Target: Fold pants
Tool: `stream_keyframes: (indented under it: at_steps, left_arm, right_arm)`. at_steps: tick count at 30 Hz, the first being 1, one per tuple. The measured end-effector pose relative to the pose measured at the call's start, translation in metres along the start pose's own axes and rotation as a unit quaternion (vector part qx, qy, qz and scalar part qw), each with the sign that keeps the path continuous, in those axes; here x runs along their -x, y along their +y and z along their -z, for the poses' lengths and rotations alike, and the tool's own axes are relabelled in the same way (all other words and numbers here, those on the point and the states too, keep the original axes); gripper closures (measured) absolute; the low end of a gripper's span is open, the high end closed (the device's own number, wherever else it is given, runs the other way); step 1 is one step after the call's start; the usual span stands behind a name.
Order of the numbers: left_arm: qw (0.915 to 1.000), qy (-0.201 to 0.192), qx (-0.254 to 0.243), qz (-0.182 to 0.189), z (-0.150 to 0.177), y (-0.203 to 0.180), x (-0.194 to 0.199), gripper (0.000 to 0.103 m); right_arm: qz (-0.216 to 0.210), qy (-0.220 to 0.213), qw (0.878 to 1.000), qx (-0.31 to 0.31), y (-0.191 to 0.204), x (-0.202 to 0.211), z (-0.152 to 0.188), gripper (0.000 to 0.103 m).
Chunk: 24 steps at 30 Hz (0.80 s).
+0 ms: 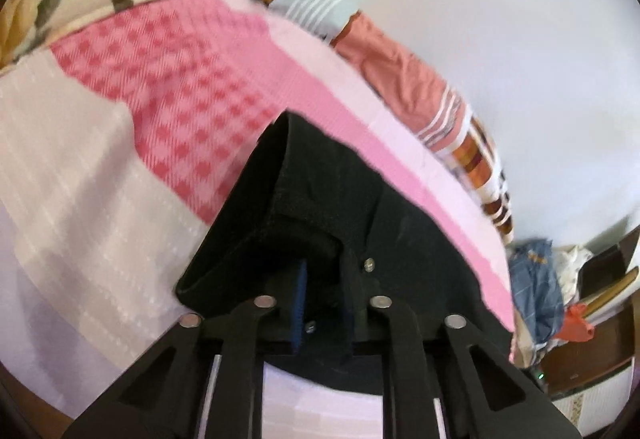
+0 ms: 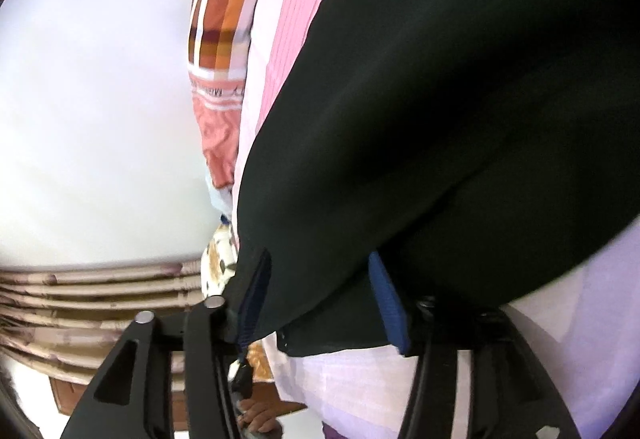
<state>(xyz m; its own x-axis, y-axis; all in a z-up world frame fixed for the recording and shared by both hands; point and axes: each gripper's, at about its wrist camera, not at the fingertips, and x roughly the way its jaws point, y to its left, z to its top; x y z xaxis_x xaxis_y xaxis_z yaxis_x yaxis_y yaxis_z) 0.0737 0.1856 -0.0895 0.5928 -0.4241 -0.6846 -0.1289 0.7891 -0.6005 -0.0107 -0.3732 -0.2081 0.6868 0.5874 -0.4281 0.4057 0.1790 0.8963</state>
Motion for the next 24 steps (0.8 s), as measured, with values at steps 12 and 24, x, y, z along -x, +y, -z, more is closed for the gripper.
stream_keyframes:
  at_steps: [12,24]
  left_arm:
    - [0.9997,0.018,0.018,0.002,-0.005,0.01,-0.007,0.089]
    - [0.9993,0.016,0.016,-0.029,0.001,0.018,0.006,0.089]
  right_arm:
    - [0.062,0.015,0.997,0.054,0.009,-0.022,-0.001,0.096]
    - [0.078,0.055,0.994,0.047,-0.001,-0.005,0.031,0.097]
